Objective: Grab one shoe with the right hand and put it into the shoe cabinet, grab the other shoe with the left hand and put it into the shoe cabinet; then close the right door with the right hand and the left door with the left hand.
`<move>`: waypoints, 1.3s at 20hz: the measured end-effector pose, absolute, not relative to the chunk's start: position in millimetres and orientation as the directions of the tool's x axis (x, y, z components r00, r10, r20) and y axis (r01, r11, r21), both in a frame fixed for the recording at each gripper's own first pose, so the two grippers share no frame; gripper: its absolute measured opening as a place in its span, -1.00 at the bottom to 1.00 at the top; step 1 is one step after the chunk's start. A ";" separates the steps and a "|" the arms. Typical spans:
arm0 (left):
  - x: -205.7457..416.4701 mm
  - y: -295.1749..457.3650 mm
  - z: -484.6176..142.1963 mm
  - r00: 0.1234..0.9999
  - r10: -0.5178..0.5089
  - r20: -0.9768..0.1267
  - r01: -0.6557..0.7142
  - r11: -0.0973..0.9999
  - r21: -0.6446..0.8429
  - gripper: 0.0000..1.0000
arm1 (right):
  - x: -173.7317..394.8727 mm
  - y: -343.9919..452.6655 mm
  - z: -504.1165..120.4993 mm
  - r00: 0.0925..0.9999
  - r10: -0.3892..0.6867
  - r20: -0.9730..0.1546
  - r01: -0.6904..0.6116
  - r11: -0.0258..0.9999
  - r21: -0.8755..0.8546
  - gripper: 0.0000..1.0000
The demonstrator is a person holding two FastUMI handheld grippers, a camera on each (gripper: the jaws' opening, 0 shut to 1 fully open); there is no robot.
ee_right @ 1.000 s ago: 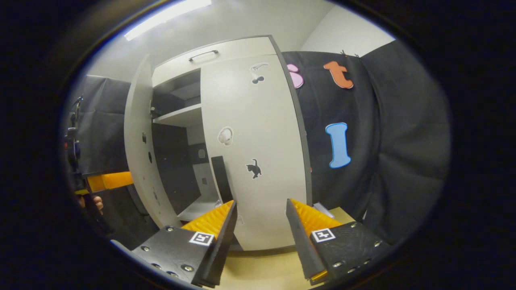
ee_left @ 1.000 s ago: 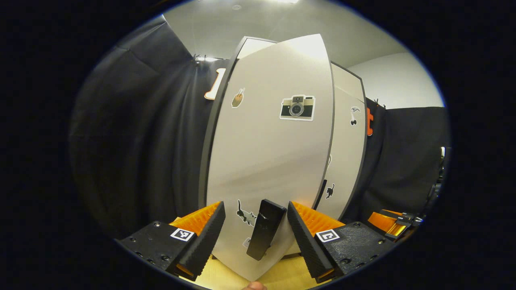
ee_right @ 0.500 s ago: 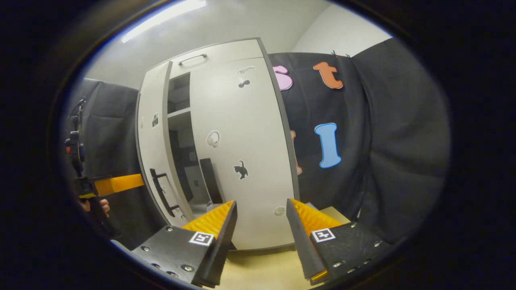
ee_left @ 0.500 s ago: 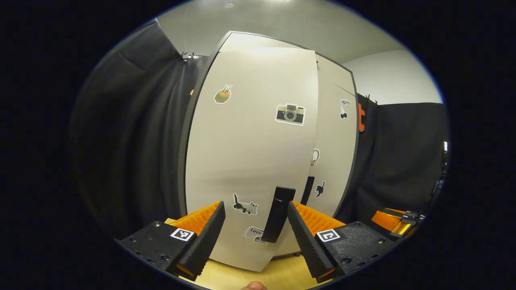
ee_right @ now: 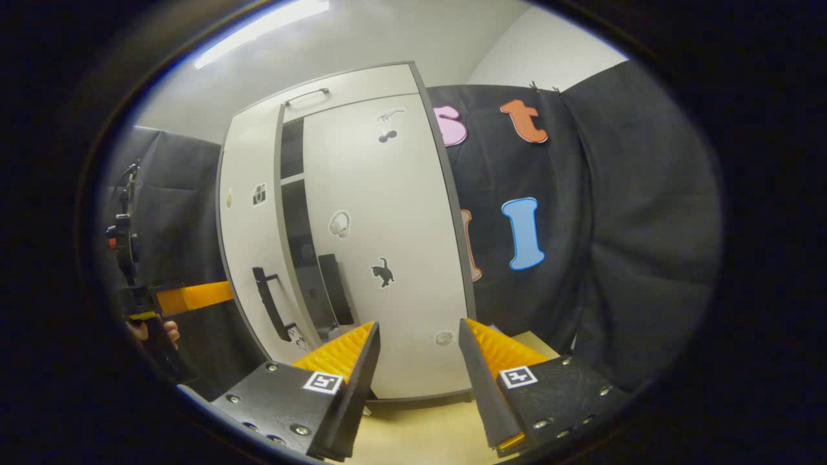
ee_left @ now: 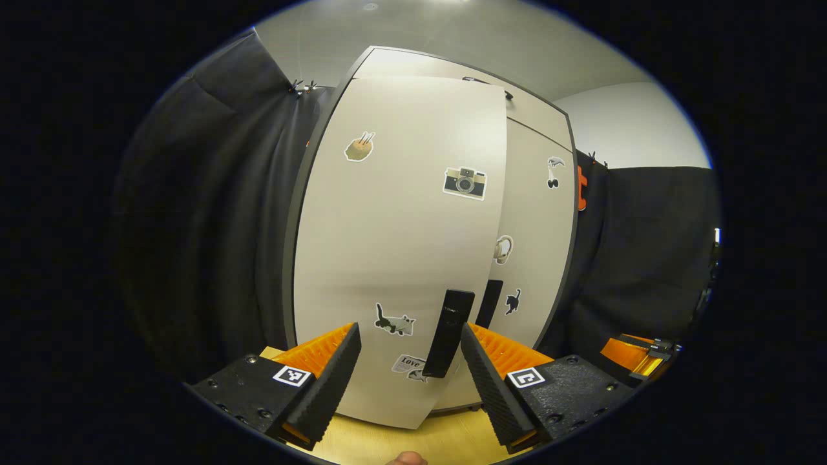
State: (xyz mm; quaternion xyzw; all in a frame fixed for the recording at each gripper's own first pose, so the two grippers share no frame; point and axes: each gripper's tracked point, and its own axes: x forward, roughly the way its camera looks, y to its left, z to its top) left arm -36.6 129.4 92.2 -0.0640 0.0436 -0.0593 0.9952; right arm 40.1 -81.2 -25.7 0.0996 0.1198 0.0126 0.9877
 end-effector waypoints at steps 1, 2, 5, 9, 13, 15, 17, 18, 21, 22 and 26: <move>-36.6 129.5 91.4 0.989 -0.124 -0.080 0.113 0.985 -0.130 0.89 | 39.5 -81.6 -25.5 0.971 0.048 -0.234 0.000 0.980 0.200 0.46; -36.1 129.3 90.7 0.989 -0.125 -0.082 0.114 0.985 -0.128 0.89 | 40.6 -83.2 -25.4 0.971 0.047 -0.234 0.001 0.980 0.201 0.46; -36.1 129.7 89.3 0.988 -0.127 -0.084 0.116 0.985 -0.127 0.89 | 40.6 -84.2 -25.0 0.971 0.046 -0.234 0.002 0.979 0.203 0.46; -35.6 130.4 87.5 0.988 -0.125 -0.086 0.113 0.985 -0.127 0.89 | 41.5 -83.6 -24.5 0.972 0.044 -0.232 0.004 0.979 0.202 0.46; -36.1 131.9 84.8 0.989 -0.116 -0.089 0.104 0.986 -0.130 0.89 | 48.0 -81.8 -25.7 0.971 0.045 -0.233 0.003 0.979 0.202 0.46; -35.0 133.4 82.8 0.989 -0.113 -0.094 0.100 0.986 -0.131 0.89 | 51.6 -79.7 -26.2 0.971 0.047 -0.233 0.001 0.980 0.201 0.46; -34.0 134.9 81.5 0.989 -0.110 -0.098 0.097 0.987 -0.130 0.89 | 55.4 -77.6 -26.6 0.972 0.050 -0.231 -0.002 0.979 0.204 0.46; -32.7 135.9 81.9 0.989 -0.108 -0.100 0.095 0.987 -0.127 0.89 | 57.9 -77.0 -27.1 0.972 0.052 -0.230 -0.004 0.978 0.206 0.46; -27.1 140.8 82.4 0.990 -0.102 -0.099 0.090 0.989 -0.121 0.89 | 63.4 -72.8 -29.3 0.971 0.059 -0.231 -0.009 0.978 0.211 0.46; -24.2 141.8 83.0 0.990 -0.100 -0.100 0.088 0.989 -0.118 0.89 | 65.1 -71.9 -30.1 0.971 0.061 -0.231 -0.011 0.977 0.211 0.46; -20.5 144.9 82.5 0.990 -0.093 -0.104 0.082 0.990 -0.111 0.89 | 74.4 -67.5 -32.6 0.970 0.070 -0.234 -0.017 0.975 0.220 0.46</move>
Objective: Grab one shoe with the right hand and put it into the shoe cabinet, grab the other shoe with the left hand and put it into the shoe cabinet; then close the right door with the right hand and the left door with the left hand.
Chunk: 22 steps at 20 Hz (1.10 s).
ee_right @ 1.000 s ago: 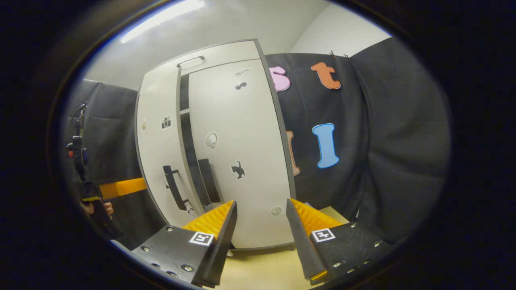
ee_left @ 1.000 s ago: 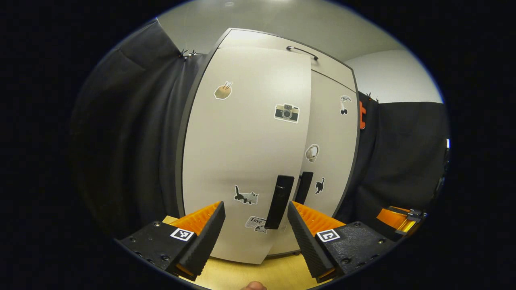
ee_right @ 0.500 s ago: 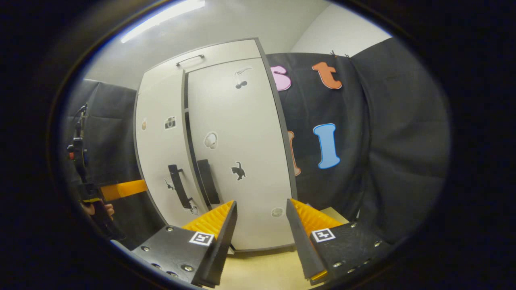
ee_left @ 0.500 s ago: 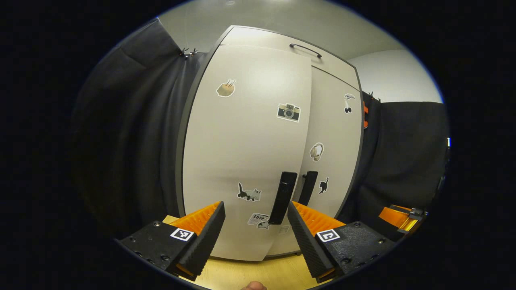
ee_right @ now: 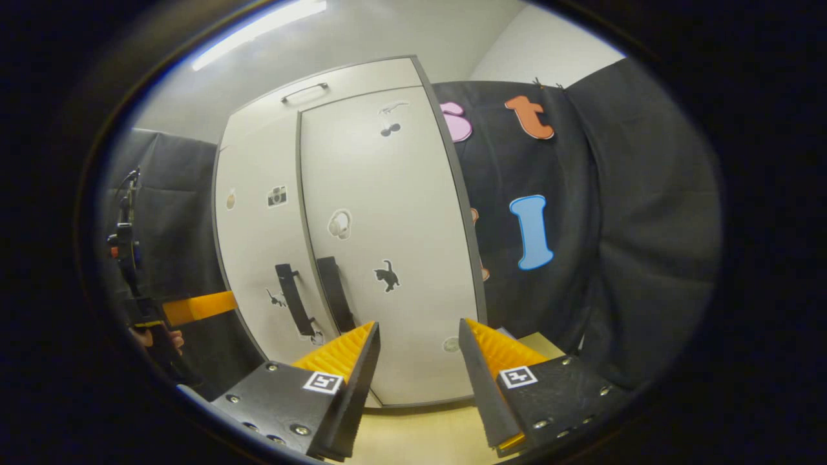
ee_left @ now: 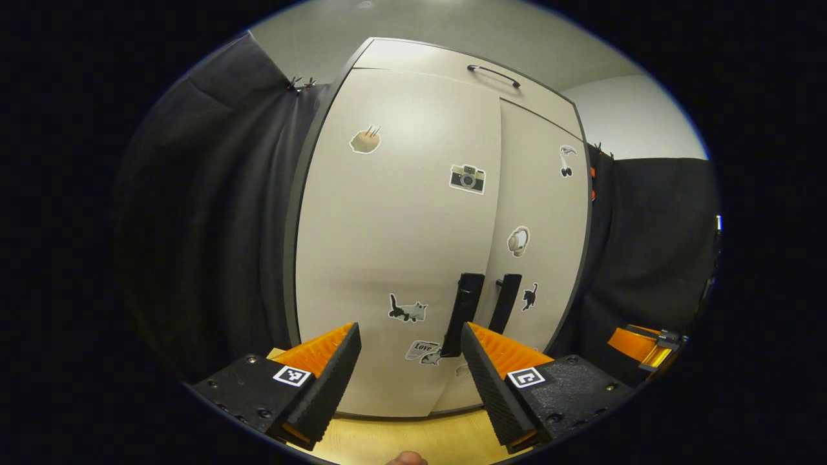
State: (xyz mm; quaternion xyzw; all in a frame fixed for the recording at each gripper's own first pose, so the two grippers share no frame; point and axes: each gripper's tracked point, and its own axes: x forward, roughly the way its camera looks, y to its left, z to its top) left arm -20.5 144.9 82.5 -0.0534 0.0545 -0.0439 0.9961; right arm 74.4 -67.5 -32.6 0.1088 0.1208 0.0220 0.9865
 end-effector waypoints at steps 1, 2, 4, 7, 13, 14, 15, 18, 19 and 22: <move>-19.2 145.7 81.9 0.990 -0.093 -0.104 0.081 0.990 -0.111 0.89 | 76.9 -66.8 -33.1 0.970 0.072 -0.234 -0.019 0.975 0.222 0.46; -17.6 146.3 82.0 0.990 -0.091 -0.104 0.080 0.991 -0.111 0.90 | 79.1 -66.0 -33.4 0.970 0.074 -0.234 -0.020 0.974 0.224 0.46; -15.1 148.1 82.0 0.991 -0.088 -0.105 0.076 0.991 -0.109 0.90 | 83.2 -64.0 -34.6 0.969 0.078 -0.234 -0.024 0.974 0.226 0.46; -11.3 151.1 81.3 0.991 -0.083 -0.106 0.072 0.992 -0.104 0.90 | 90.5 -60.9 -34.1 0.969 0.085 -0.233 -0.030 0.973 0.227 0.31; -3.6 156.0 81.4 0.992 -0.070 -0.105 0.060 0.994 -0.095 0.89 | 104.3 -53.7 -31.8 0.970 0.098 -0.222 -0.045 0.971 0.233 0.31; -1.8 156.7 81.3 0.992 -0.068 -0.106 0.058 0.994 -0.094 0.89 | 106.5 -52.3 -31.5 0.970 0.101 -0.221 -0.047 0.971 0.234 0.46; -1.5 157.0 80.8 0.992 -0.066 -0.106 0.056 0.994 -0.091 0.89 | 108.1 -50.7 -31.7 0.970 0.104 -0.220 -0.050 0.970 0.237 0.46; 0.0 159.1 81.4 0.993 -0.061 -0.103 0.052 0.995 -0.087 0.90 | 113.6 -45.1 -28.8 0.970 0.114 -0.213 -0.060 0.968 0.245 0.46; -0.3 160.3 81.5 0.993 -0.057 -0.101 0.048 0.995 -0.085 0.89 | 114.8 -43.7 -28.5 0.971 0.117 -0.211 -0.063 0.968 0.244 0.46; -3.5 163.1 82.7 0.994 -0.047 -0.095 0.040 0.996 -0.078 0.89 | 118.3 -39.5 -26.4 0.971 0.125 -0.204 -0.074 0.968 0.242 0.46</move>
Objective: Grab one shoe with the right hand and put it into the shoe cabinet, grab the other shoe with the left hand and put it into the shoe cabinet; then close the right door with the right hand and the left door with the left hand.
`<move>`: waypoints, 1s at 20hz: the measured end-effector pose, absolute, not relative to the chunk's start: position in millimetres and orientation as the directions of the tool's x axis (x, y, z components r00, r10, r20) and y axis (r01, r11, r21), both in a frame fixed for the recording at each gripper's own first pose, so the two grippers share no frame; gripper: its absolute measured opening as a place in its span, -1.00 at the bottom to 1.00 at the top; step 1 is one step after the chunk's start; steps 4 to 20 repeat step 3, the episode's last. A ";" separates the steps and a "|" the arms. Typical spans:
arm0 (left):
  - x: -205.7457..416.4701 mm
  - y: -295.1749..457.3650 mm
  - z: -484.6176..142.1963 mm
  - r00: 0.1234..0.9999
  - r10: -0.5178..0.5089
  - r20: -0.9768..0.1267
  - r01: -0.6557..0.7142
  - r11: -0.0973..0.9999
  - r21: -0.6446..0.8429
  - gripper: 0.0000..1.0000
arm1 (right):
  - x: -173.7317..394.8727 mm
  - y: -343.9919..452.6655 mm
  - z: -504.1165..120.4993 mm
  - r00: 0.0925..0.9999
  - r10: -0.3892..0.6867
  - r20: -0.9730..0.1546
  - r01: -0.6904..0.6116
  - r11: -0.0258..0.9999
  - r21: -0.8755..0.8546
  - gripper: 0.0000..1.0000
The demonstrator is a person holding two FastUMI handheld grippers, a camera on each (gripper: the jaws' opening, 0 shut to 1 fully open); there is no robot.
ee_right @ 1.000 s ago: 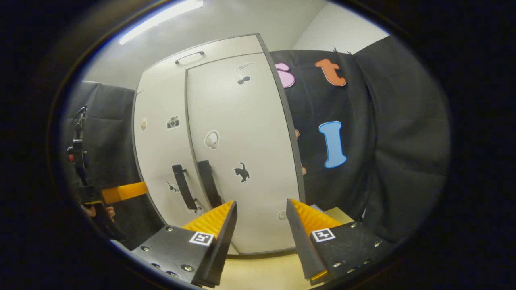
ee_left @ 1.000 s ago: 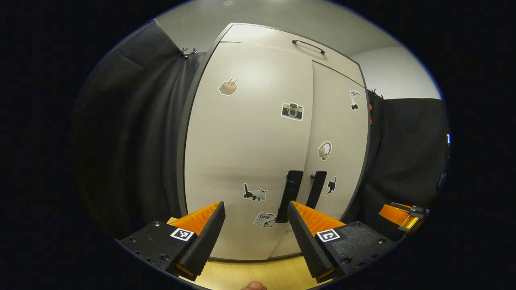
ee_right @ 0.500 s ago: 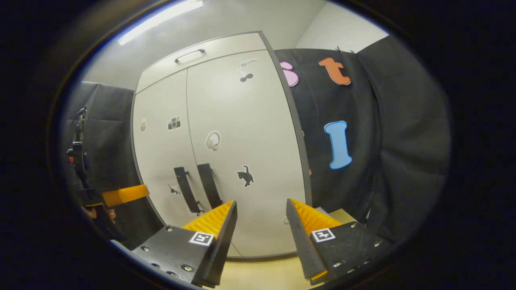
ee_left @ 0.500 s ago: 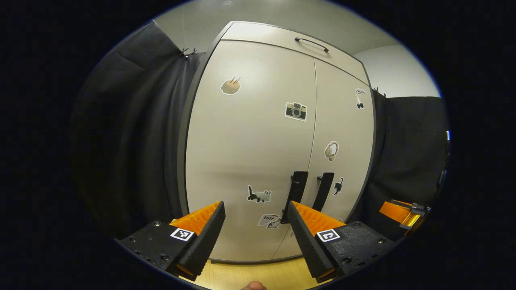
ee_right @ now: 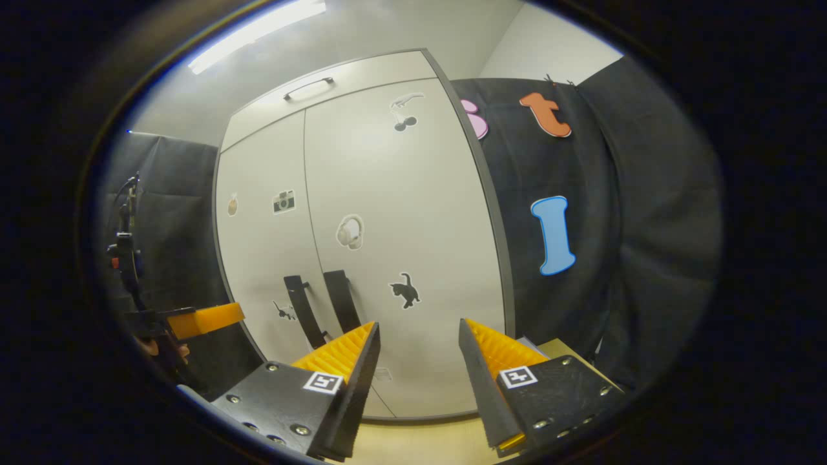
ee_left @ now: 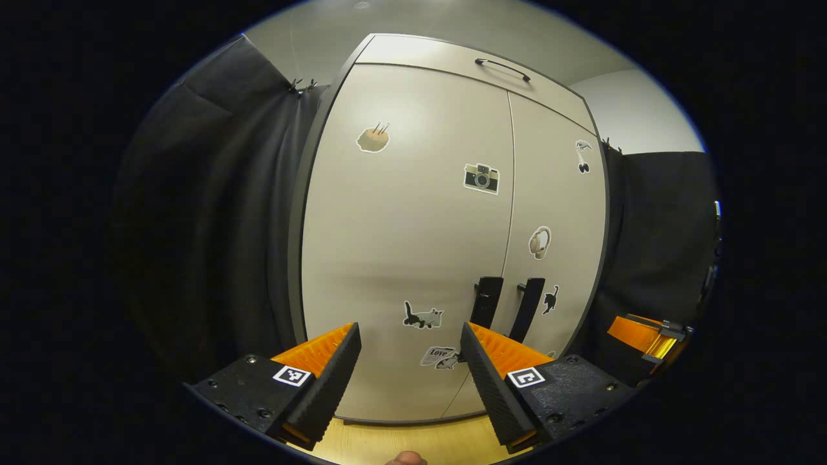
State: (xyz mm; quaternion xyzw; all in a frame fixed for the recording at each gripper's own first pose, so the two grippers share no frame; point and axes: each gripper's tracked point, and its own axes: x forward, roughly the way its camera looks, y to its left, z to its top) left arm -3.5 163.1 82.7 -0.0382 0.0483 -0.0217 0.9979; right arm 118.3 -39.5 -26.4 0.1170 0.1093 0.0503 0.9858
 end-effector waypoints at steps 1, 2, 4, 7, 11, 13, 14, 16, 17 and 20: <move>-4.2 164.0 83.3 0.995 -0.045 -0.092 0.038 0.996 -0.075 0.89 | 118.2 -37.9 -25.6 0.971 0.128 -0.201 -0.077 0.967 0.244 0.46; -4.3 164.0 83.9 0.995 -0.043 -0.089 0.037 0.997 -0.070 0.89 | 118.9 -36.7 -24.7 0.972 0.131 -0.197 -0.080 0.966 0.246 0.46; -4.8 164.6 84.7 0.996 -0.041 -0.084 0.036 0.997 -0.065 0.89 | 118.1 -35.4 -23.6 0.972 0.136 -0.192 -0.086 0.965 0.248 0.46; -4.8 164.6 84.7 0.996 -0.041 -0.084 0.036 0.997 -0.065 0.89 | 118.1 -35.4 -23.6 0.972 0.136 -0.192 -0.086 0.965 0.248 0.46; -4.8 164.6 84.7 0.996 -0.041 -0.084 0.036 0.997 -0.065 0.89 | 118.1 -35.4 -23.6 0.972 0.136 -0.192 -0.086 0.965 0.248 0.46; -4.8 164.6 84.7 0.996 -0.041 -0.084 0.036 0.997 -0.065 0.89 | 118.1 -35.4 -23.6 0.972 0.136 -0.192 -0.086 0.965 0.248 0.46; -4.8 164.6 84.7 0.996 -0.041 -0.084 0.036 0.997 -0.065 0.89 | 118.1 -35.4 -23.6 0.972 0.136 -0.192 -0.086 0.965 0.248 0.46; -4.8 164.6 84.7 0.996 -0.041 -0.084 0.036 0.997 -0.065 0.89 | 118.1 -35.4 -23.6 0.972 0.136 -0.192 -0.086 0.965 0.248 0.46; -4.8 164.6 84.7 0.996 -0.041 -0.084 0.036 0.997 -0.065 0.89 | 118.1 -35.4 -23.6 0.972 0.136 -0.192 -0.086 0.965 0.248 0.46; -4.8 164.6 84.7 0.996 -0.041 -0.084 0.036 0.997 -0.065 0.89 | 118.1 -35.4 -23.6 0.972 0.136 -0.192 -0.086 0.965 0.248 0.46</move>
